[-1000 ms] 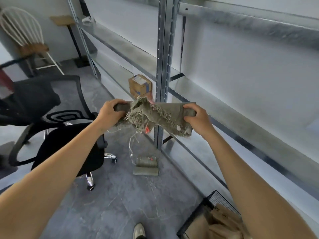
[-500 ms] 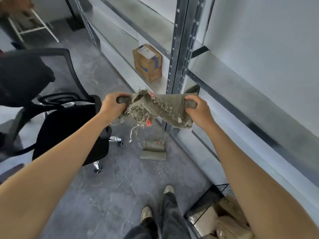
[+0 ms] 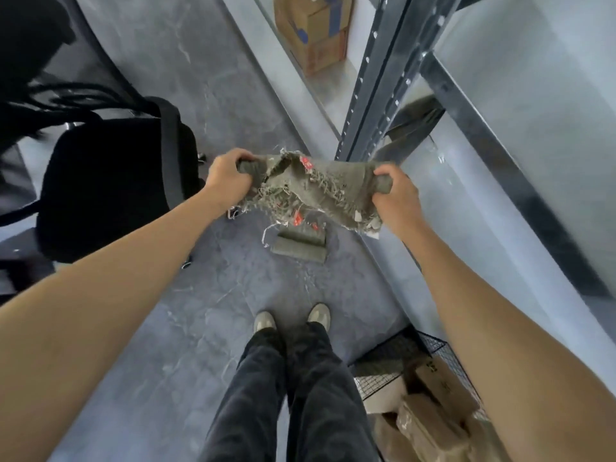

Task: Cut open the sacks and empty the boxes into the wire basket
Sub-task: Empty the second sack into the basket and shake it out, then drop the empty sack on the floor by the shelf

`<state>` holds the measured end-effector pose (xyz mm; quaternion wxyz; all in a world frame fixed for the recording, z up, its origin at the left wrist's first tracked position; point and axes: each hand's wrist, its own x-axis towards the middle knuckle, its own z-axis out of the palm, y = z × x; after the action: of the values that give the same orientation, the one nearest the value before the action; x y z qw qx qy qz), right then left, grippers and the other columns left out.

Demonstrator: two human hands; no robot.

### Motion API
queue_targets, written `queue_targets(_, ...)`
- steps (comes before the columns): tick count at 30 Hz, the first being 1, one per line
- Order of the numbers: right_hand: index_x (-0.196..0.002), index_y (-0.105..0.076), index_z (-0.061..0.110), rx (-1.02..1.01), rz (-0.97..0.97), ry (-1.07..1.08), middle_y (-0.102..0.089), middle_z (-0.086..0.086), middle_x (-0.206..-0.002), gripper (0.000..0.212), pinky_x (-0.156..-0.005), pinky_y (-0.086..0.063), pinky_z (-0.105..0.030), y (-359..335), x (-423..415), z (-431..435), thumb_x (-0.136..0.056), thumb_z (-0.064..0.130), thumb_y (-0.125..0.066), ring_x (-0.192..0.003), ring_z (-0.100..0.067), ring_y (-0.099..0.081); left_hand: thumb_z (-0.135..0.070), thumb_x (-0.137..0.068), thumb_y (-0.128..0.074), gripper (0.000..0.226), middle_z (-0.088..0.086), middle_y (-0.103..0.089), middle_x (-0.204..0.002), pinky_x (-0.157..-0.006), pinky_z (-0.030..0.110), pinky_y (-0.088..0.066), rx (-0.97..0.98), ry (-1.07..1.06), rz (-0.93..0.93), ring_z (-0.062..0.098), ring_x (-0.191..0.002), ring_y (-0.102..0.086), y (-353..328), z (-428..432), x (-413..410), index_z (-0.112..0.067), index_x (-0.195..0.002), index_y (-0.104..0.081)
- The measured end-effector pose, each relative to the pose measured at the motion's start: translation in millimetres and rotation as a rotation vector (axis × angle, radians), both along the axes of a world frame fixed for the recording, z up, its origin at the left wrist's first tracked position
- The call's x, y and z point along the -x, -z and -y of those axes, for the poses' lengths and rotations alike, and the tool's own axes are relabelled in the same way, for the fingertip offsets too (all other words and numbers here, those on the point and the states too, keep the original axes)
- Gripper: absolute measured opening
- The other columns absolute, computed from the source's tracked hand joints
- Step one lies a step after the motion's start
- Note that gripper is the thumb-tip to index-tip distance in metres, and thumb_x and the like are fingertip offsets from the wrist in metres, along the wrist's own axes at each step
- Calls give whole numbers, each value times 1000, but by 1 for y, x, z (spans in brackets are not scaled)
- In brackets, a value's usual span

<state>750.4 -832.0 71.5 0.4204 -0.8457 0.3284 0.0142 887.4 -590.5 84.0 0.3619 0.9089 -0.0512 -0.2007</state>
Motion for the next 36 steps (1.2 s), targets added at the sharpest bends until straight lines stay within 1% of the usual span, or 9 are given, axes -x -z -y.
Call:
queue_targets(3,-113,-54,18,40,-78,-3,-58,-8,-114,40,-84,-49,-40,53,-12,3,-79,-2,-48,-101,-27,-57,3,-83,-51,38,8,-61,-115,-71,23,-42,-49,3,-55,18,-93,-54,54,4,-14,-12,-117,-61)
queue_targets(8,-113,-55,17,66,-150,5,-61,-4,-115,40,-82,-43,-31,143,-24,2,-78,-1,-49,-106,-25,-56,3,-81,-50,41,14,-59,-122,-75,25,-43,-161,23,-112,29,-105,-57,150,8,-33,-12,-117,-62)
queue_targets(11,-115,-52,17,139,-221,-38,-61,-4,-116,40,-81,-45,-38,204,-30,2,-80,-2,-46,-109,-30,-52,3,-81,-49,40,16,-59,-121,-72,26,-42,-208,59,-131,32,-104,-57,213,9,-46,-13,-116,-62)
queue_targets(15,-120,-48,14,193,-320,-66,-59,-8,-114,43,-72,-38,-36,289,-35,3,-82,-5,-41,-109,-32,-48,-1,-84,-51,36,15,-56,-122,-70,27,-43,-247,94,-167,28,-99,-58,303,12,-59,-19,-113,-63)
queue_targets(20,-119,-50,15,157,-372,-29,-61,-13,-112,44,-77,-46,-40,399,-43,-1,-81,-5,-40,-105,-34,-55,1,-81,-52,36,18,-57,-123,-84,30,-44,-294,132,-160,31,-107,-57,410,16,-62,-12,-113,-63)
queue_targets(26,-127,-49,15,116,-347,30,-59,-6,-113,53,-72,-35,-24,499,-47,1,-79,-8,-42,-99,-27,-55,4,-83,-50,40,12,-56,-126,-64,21,-40,-293,81,-229,22,-95,-57,511,22,-62,-14,-117,-61)
queue_targets(30,-115,-53,5,117,-341,99,-57,-14,-111,41,-79,-39,-31,549,-50,-4,-80,-12,-42,-110,-31,-51,9,-86,-48,41,7,-56,-116,-58,23,-39,-308,55,-229,17,-90,-48,562,29,-61,-10,-120,-58)
queue_targets(32,-111,-52,4,115,-348,123,-56,-15,-109,39,-76,-37,-35,568,-55,-9,-79,-13,-39,-110,-32,-50,10,-86,-48,41,9,-58,-119,-59,24,-39,-297,30,-226,17,-91,-49,583,31,-62,-9,-121,-58)
queue_targets(36,-107,-50,9,88,-391,154,-54,-17,-119,34,-71,-31,-29,601,-64,-8,-82,-10,-39,-111,-31,-49,8,-86,-53,38,13,-60,-118,-65,22,-42,-277,20,-240,22,-94,-57,611,34,-66,-8,-120,-59)
